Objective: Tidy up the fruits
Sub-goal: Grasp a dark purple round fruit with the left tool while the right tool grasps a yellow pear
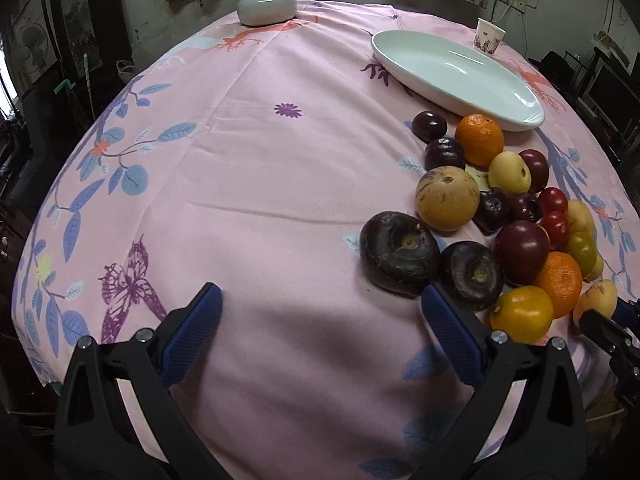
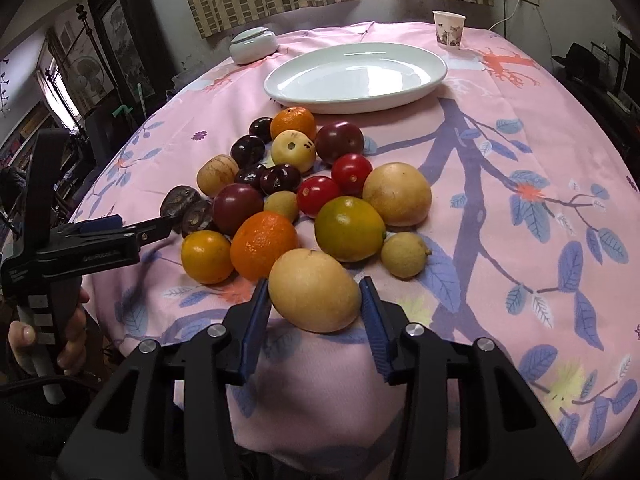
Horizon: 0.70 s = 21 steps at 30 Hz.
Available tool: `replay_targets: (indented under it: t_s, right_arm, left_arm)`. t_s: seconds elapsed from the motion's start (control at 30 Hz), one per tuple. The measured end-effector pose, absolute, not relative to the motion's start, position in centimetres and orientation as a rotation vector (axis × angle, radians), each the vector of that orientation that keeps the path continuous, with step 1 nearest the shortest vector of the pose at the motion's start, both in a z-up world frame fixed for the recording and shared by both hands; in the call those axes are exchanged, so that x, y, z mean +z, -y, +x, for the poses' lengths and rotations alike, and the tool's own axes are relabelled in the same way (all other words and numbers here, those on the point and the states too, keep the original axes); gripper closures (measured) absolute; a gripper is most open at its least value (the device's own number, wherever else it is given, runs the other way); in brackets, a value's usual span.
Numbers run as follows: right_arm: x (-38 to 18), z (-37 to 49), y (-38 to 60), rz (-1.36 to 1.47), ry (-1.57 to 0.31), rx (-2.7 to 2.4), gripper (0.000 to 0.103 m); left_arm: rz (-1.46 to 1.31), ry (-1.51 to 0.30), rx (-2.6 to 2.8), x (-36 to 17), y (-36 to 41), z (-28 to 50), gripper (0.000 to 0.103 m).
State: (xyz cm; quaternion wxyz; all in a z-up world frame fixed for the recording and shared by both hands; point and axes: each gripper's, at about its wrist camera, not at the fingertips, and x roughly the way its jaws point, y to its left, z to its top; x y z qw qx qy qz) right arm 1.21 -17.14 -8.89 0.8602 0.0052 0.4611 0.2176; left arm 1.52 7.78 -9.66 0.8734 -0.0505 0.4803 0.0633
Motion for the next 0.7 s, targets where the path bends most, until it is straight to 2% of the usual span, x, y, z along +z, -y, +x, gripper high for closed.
replay_targets:
  t_s: [0.2, 0.57, 0.6, 0.63, 0.67, 0.7]
  right_arm:
    - [-8.8, 1.1, 18.1, 0.053, -0.985, 0.449, 0.057]
    - [-8.8, 1.2, 18.2, 0.064, -0.996, 0.457, 0.057]
    - [-8.8, 1.2, 18.2, 0.064, -0.997, 0.457, 0.057]
    - [-8.8, 1.2, 18.2, 0.060, -0.996, 0.458, 0.057]
    - [-8.9, 1.2, 18.2, 0.058, -0.994, 0.459, 0.057]
    - [-8.9, 1.3, 18.1, 0.060, -0.993, 0.463, 0.057]
  left_arm:
    - [-0.066, -1.045, 0.067, -10.7, -7.5, 2.4, 0.002]
    - [-0.066, -1.006, 0.054, -10.9, -6.9, 5.4, 0.004]
    - [-0.070, -0.999, 0.047, -10.8, -6.8, 5.4, 0.008]
    - [-0.066, -0.986, 0.036, -10.6, -6.6, 5.2, 0.021]
    - [-0.052, -0.971, 0.027, -10.4, -6.2, 5.0, 0.041]
    - [-0.039, -0.960, 0.021, -10.3, -5.8, 4.8, 0.053]
